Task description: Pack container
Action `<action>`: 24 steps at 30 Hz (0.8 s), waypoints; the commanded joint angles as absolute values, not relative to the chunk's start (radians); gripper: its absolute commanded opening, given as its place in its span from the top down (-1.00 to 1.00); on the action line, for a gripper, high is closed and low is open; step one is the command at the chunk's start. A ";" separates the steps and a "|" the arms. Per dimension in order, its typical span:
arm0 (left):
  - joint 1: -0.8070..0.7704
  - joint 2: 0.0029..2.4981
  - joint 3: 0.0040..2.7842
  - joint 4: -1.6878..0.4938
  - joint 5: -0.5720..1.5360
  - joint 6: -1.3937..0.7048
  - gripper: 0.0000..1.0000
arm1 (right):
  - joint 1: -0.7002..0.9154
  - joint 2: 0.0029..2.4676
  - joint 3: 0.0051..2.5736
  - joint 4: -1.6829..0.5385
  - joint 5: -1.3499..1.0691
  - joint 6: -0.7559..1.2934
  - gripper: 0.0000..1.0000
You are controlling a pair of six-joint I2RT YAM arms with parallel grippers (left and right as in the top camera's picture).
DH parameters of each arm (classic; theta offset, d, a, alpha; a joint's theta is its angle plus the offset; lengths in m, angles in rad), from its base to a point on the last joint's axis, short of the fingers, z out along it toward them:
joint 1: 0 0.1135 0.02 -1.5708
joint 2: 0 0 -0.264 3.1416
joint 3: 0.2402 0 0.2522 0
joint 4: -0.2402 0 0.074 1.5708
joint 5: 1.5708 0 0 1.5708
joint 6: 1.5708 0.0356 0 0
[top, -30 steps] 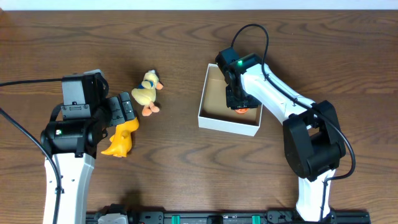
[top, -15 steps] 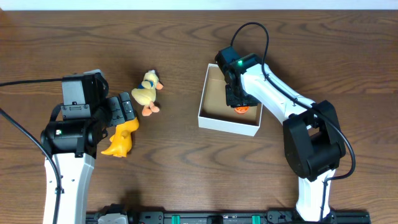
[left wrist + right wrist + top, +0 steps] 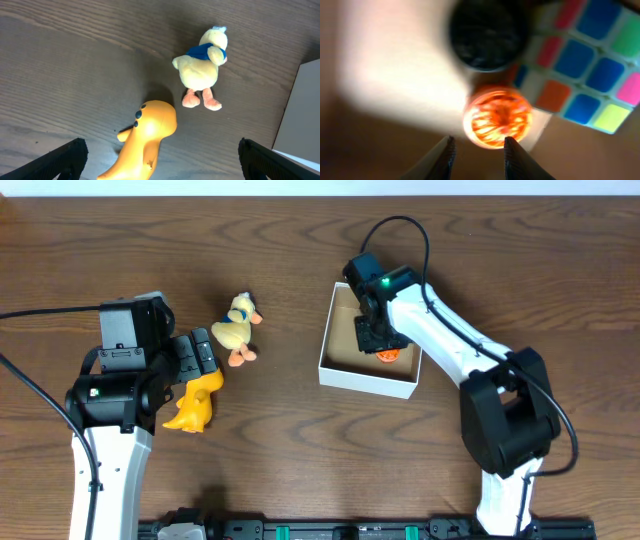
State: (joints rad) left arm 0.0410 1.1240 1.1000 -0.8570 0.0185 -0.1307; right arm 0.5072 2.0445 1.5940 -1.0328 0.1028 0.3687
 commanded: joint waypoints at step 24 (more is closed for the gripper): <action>0.038 1.124 1.117 -0.859 0.014 -0.128 -0.96 | 0.494 2.153 1.600 -0.980 0.108 0.323 0.31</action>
